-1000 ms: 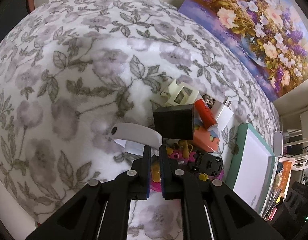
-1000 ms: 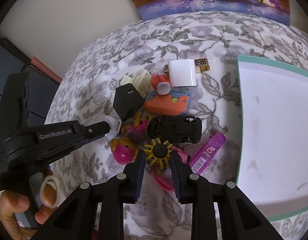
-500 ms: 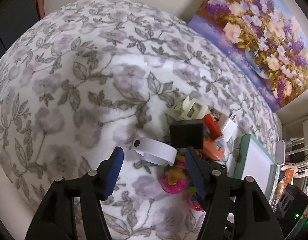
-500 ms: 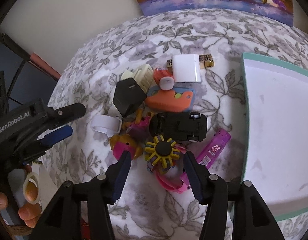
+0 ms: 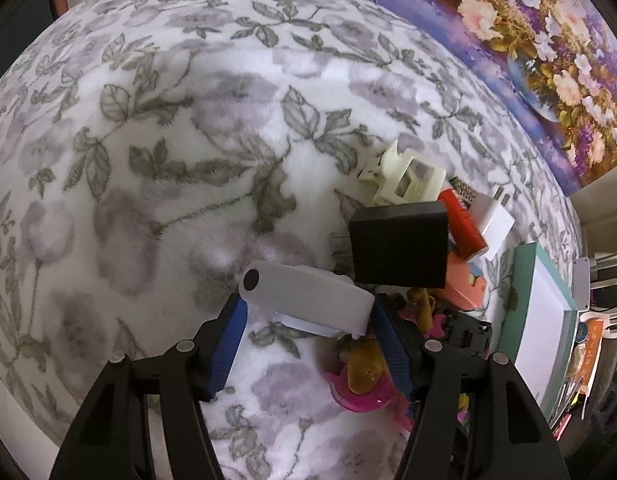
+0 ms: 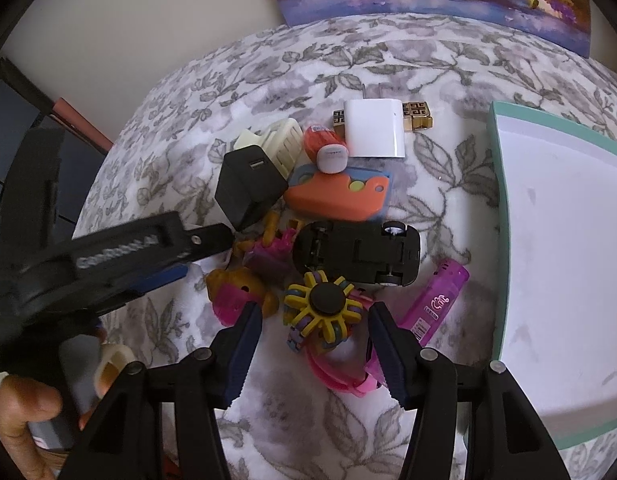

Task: Organize rigid objects
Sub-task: 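Close the left tool on the white watch band while the right tool grasps the gear toy, then carry both items into the tray and open both tools to release them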

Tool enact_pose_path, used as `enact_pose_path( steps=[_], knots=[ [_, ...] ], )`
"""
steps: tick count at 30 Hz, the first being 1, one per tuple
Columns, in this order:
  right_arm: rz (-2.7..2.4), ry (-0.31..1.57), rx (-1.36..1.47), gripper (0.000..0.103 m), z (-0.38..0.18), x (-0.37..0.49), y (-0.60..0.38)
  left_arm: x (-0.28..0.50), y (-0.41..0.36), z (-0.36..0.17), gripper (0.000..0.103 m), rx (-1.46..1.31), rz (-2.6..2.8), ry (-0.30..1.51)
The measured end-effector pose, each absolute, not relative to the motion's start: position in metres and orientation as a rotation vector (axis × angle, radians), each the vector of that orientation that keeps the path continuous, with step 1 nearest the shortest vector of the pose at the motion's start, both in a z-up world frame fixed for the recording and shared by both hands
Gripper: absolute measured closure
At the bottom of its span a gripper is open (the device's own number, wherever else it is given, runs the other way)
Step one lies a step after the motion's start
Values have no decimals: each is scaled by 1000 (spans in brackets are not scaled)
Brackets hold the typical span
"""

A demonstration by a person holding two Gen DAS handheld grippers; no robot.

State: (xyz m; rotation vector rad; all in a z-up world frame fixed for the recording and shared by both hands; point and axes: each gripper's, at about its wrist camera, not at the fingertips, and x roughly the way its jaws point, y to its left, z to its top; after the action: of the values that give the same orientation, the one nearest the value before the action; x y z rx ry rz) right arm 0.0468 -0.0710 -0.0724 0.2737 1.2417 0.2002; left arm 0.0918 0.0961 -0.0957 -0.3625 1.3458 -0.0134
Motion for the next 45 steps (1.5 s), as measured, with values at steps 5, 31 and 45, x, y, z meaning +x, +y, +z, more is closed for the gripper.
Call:
enact_pose_path(
  steps=[5,31,45],
  knots=[
    [186,1238,259,49,-73,47,-70,93,95,-95,43,-371,-10,1330],
    [108,1080,328,61,-13,33,-117,74,88,-27,44,-279,30,1154],
    [-303,1058,305,61,-5,30,-271,84,-51,6,44,-54,-235,1163]
  ],
)
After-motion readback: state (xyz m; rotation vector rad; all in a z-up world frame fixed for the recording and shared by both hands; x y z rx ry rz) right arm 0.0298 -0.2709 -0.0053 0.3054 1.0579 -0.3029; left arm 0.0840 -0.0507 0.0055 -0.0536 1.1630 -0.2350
